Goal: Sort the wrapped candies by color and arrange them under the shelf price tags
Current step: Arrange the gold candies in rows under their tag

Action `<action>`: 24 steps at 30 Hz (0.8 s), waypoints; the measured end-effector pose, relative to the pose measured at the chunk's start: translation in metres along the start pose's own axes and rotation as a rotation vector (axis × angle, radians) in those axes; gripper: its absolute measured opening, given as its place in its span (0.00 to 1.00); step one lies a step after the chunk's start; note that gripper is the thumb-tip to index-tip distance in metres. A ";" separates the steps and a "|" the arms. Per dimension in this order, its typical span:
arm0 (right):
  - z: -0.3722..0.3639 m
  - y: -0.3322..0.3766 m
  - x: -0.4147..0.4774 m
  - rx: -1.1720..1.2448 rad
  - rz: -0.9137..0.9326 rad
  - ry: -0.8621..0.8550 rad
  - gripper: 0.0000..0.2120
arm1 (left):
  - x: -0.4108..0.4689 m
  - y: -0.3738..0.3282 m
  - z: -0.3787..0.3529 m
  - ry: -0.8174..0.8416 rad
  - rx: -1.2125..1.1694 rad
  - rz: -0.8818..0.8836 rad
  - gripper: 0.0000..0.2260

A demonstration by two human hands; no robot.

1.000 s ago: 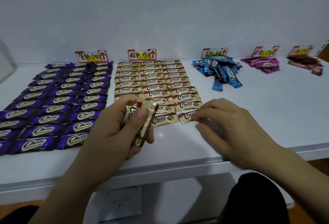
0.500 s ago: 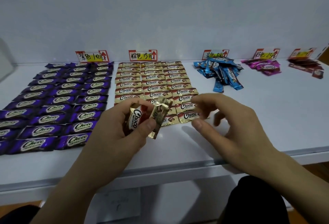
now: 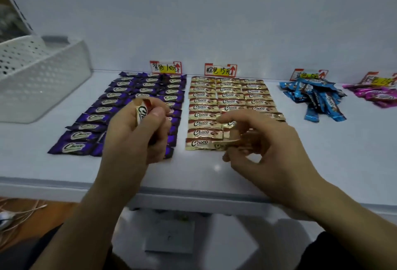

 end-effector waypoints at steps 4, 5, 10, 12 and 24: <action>-0.024 0.018 -0.009 -0.205 0.263 0.108 0.12 | 0.000 0.007 0.000 0.215 -0.343 0.119 0.11; -0.028 0.018 -0.011 -0.236 0.287 0.122 0.11 | -0.001 0.009 0.000 0.233 -0.361 0.132 0.13; -0.036 0.011 -0.016 -0.360 0.263 0.147 0.14 | -0.003 0.018 -0.001 0.196 -0.300 0.195 0.09; -0.034 0.011 -0.016 -0.369 0.239 0.142 0.15 | -0.002 0.020 -0.001 0.194 -0.309 0.202 0.09; -0.045 0.009 -0.024 -0.408 0.233 0.249 0.18 | -0.002 0.018 0.001 0.150 -0.209 0.150 0.12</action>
Point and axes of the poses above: each hand's wrist, its own x-axis towards the middle knuckle, its own z-axis out of the back of the hand, y = z × x, the point moved 9 cm from there along x, towards the middle knuckle, and after that the axes turned 7 degrees about -y, right-handed, at the moved point
